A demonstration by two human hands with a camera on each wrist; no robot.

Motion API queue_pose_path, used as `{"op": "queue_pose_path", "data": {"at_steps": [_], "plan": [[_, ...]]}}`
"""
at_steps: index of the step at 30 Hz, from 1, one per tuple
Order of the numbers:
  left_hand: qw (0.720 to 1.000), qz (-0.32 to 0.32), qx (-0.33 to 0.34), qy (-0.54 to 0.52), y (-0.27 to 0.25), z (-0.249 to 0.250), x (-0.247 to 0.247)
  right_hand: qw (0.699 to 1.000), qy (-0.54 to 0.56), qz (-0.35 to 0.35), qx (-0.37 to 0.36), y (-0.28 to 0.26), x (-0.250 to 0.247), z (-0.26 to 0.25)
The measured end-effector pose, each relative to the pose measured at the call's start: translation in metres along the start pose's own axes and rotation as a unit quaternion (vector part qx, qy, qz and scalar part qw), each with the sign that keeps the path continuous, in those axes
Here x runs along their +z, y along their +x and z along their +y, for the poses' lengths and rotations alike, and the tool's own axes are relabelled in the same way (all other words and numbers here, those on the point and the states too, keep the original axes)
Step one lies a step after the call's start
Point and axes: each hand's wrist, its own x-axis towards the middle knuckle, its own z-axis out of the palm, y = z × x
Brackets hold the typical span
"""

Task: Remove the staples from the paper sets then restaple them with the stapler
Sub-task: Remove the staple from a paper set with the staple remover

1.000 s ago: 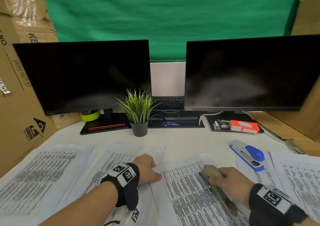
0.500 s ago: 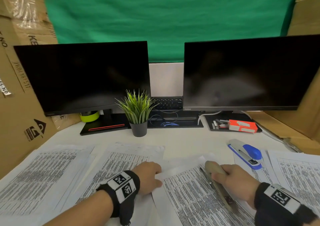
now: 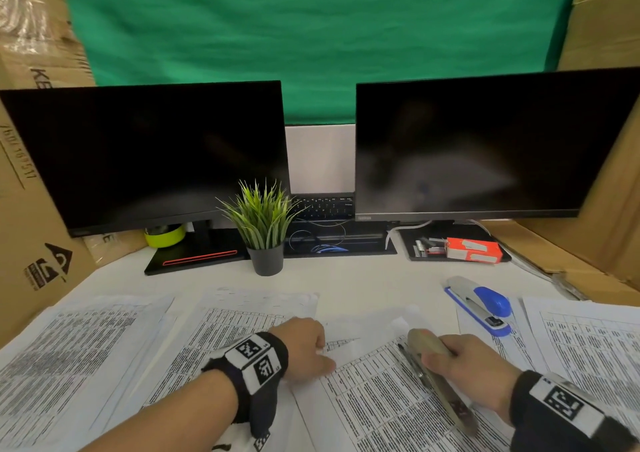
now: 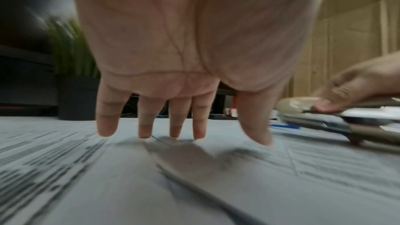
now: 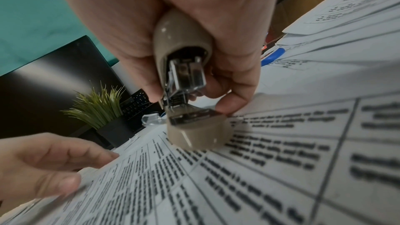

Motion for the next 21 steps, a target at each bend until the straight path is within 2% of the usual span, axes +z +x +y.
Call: {"op": "queue_pose_path", "data": {"at_steps": [4, 9, 18, 21], "plan": [[0.983, -0.105, 0.041, 0.144, 0.007, 0.007, 0.013, 1.000, -0.001, 0.005, -0.004, 0.001, -0.004, 0.002], [0.969, -0.150, 0.026, 0.196, 0.012, 0.007, 0.023, 1.000, -0.014, 0.007, -0.005, 0.002, -0.006, 0.006], [0.969, -0.126, -0.009, 0.212, 0.026, 0.005, 0.011, 1.000, -0.001, 0.026, -0.006, -0.002, -0.009, 0.003], [0.987, -0.046, -0.009, 0.155, 0.021, 0.005, 0.001, 0.999, 0.020, 0.029, -0.010, -0.004, -0.010, -0.005]]}}
